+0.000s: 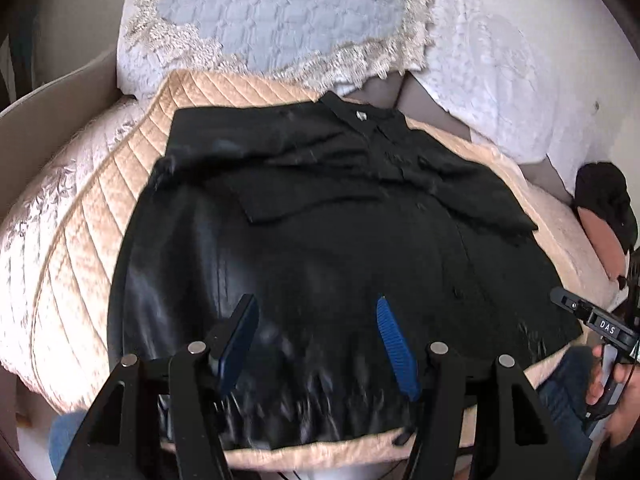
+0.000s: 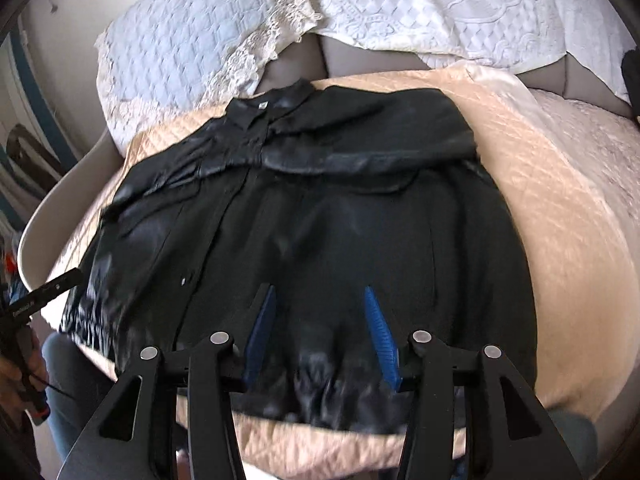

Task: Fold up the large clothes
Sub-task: 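Grasp the gathered hem with both tools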

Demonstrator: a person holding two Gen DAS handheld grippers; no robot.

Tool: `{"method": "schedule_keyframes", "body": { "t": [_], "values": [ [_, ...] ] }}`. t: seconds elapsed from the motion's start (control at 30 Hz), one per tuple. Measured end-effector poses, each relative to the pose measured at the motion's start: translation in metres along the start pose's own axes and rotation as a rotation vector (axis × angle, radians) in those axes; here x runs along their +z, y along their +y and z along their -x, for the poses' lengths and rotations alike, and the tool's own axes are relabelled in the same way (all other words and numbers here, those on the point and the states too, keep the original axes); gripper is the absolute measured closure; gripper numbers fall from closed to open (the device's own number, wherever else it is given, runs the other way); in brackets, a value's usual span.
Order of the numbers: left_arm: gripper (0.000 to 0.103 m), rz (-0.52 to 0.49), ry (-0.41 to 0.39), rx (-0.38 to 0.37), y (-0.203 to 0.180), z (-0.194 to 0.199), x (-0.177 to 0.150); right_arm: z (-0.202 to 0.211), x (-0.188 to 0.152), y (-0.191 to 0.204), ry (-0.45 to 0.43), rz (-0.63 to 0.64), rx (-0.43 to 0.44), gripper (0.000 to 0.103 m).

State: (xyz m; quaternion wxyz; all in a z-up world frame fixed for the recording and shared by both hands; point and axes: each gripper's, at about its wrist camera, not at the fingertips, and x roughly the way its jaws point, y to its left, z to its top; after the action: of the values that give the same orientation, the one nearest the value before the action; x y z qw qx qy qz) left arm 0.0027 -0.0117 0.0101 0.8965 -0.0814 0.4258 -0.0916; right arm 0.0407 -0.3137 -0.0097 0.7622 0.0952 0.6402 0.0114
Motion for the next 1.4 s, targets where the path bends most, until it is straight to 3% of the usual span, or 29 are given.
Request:
{"method": "schedule_keyframes", "body": {
  "t": [0.07,0.43,0.87,1.07,1.23,1.4],
  "values": [
    [0.039,-0.018,0.007,0.005,-0.004,0.003,-0.006,0.004,-0.002,0.0,-0.002,0.004,0.0,0.045],
    [0.038,-0.01,-0.002,0.045,0.006,0.014,-0.014,0.016,-0.009,-0.017,-0.011,-0.057,-0.018,0.039],
    [0.031,0.141,0.019,0.194,0.088,0.01,0.0,0.021,0.004,-0.096,-0.034,-0.228,-0.08,0.038],
    [0.031,0.265,0.078,0.156,0.119,-0.01,-0.007,0.007,0.002,-0.131,0.019,-0.308,-0.081,0.037],
    [0.031,0.254,0.069,0.112,0.112,-0.008,-0.016,0.003,-0.007,-0.138,0.037,-0.353,-0.031,0.037],
    [0.031,0.252,0.075,0.058,0.101,-0.002,-0.028,0.008,-0.015,-0.129,0.07,-0.39,0.092,0.037]
  ]
}}
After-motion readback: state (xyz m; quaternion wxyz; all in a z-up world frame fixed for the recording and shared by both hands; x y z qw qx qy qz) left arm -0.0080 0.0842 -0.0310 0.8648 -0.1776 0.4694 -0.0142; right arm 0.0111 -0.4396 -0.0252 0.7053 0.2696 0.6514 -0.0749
